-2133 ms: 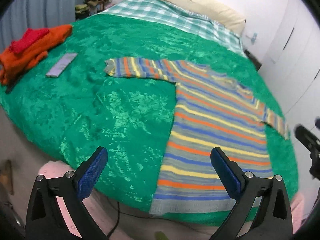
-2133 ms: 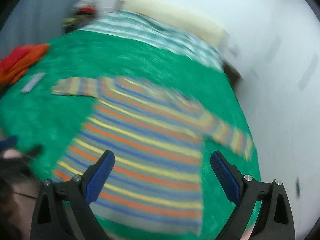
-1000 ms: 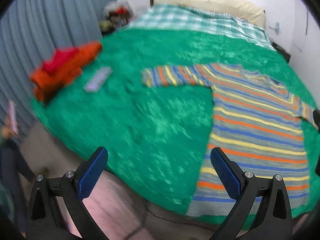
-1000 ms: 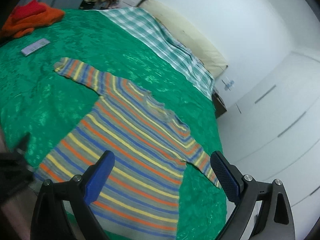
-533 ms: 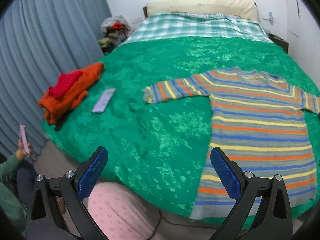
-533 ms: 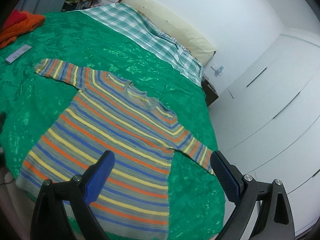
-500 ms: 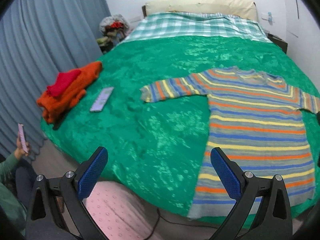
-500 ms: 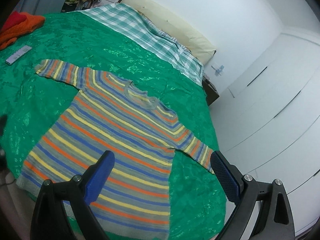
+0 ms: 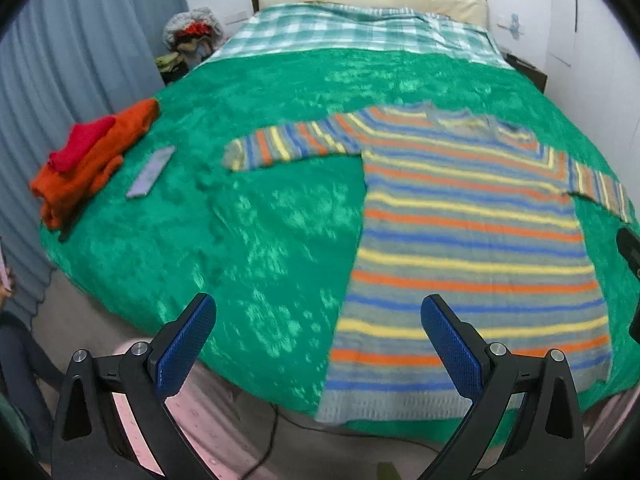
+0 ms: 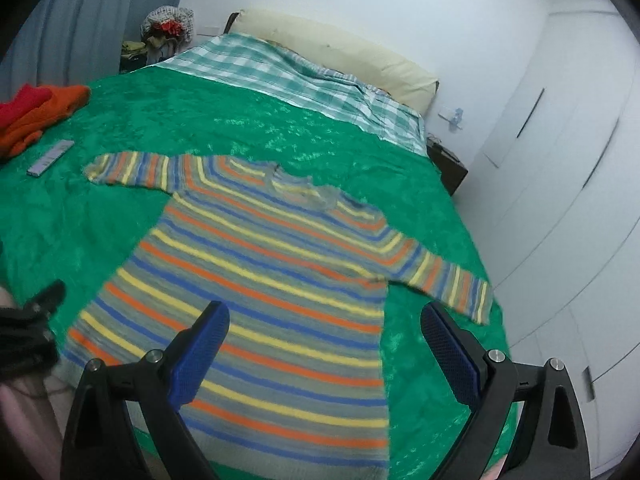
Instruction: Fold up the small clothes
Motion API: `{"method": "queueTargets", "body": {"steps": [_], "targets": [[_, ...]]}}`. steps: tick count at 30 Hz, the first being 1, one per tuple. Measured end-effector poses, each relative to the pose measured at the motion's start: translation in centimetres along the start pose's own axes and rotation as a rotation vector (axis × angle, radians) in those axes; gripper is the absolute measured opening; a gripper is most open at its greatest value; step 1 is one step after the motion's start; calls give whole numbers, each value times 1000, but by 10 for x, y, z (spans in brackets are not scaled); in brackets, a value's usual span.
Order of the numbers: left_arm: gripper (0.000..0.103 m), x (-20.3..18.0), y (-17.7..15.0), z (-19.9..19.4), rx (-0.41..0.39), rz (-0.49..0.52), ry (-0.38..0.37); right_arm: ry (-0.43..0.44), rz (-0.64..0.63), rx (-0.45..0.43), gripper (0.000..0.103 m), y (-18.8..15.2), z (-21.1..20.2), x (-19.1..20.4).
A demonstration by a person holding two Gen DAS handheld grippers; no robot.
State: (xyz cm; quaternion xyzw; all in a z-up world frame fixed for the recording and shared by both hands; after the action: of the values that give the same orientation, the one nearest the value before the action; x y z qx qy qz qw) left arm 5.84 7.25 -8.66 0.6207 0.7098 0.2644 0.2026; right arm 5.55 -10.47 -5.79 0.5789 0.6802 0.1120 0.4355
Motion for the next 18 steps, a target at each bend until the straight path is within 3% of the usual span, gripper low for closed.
{"method": "queueTargets", "body": {"steps": [8,13,18], "targets": [[103,-5,-49,5,-46,16,-67,-67,75,92,96,-83,34,-24],[103,-7,-48,4,-57,2,-105,-63,124,132,96,-99,41,-37],[103,-7,-47,2,-87,2,-121,-40,119,99,96,-98,35,-31]]}}
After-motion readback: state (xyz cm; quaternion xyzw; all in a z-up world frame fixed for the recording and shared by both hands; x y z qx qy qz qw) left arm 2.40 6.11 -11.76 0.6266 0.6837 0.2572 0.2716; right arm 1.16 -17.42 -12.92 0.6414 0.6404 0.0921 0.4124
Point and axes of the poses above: each gripper's, at about its wrist camera, not at the fingertips, and z roughly the way its jaws point, x to its left, y to its top, the point moved 1 cm from there along z, roughly the way its jaws point, and after that the axes turned 7 degrees about -z, right-handed, at the moved point
